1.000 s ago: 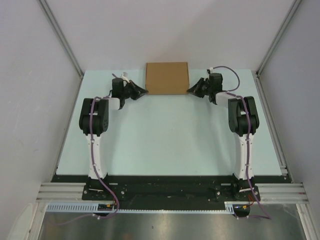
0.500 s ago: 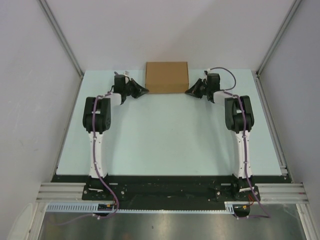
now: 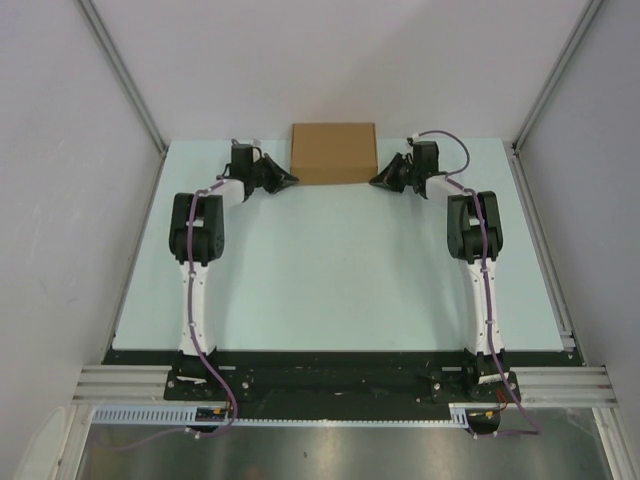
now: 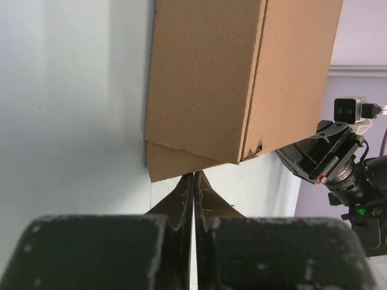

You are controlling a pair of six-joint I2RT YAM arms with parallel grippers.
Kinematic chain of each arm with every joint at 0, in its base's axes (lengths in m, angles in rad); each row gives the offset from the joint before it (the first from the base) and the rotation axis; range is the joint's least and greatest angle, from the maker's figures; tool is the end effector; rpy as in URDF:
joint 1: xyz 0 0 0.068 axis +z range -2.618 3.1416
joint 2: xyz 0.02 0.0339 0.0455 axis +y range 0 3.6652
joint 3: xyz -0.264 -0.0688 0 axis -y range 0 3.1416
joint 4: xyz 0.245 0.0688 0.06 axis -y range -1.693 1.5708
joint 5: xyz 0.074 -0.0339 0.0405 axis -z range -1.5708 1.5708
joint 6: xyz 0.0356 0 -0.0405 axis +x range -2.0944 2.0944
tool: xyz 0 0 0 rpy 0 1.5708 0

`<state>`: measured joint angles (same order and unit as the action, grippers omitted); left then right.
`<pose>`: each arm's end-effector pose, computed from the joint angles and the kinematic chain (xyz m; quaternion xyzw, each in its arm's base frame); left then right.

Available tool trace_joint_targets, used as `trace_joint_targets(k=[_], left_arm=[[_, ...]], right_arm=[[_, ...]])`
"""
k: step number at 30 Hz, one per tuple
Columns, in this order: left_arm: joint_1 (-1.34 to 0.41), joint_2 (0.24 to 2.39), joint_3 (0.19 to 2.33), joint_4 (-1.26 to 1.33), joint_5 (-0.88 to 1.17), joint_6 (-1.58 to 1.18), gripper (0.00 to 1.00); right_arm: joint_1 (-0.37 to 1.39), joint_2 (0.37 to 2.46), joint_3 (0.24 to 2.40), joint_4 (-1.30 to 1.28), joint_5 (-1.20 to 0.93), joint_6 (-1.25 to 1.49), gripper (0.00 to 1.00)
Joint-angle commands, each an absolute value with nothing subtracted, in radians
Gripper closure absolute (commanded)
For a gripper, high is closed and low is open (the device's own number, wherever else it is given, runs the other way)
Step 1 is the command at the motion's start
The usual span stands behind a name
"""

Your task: Fold the paper box

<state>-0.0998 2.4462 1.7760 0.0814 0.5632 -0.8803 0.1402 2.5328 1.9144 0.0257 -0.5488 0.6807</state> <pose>0.5340 -0.0726 0.1197 -0.2011 0.8333 -0.4294 0.2843 0.5495 0.0963 0.1130 0.1042 0.8529 0.3998 0.3192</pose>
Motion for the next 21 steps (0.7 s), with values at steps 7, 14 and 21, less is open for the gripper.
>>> trace_joint_targets(k=[7, 14, 21], left_arm=[[-0.091, 2.534, 1.922, 0.067, 0.477, -0.859, 1.00], [-0.075, 2.556, 1.965, 0.054, 0.500, -0.862, 1.00], [-0.055, 2.487, 1.836, 0.051, 0.502, -0.799, 1.00]], right_arm=[[0.120, 2.608, 2.051, 0.048, -0.473, 0.673, 1.00], [0.117, 2.626, 2.085, 0.037, -0.472, 0.672, 1.00], [0.117, 2.629, 2.085, 0.037, -0.465, 0.672, 1.00]])
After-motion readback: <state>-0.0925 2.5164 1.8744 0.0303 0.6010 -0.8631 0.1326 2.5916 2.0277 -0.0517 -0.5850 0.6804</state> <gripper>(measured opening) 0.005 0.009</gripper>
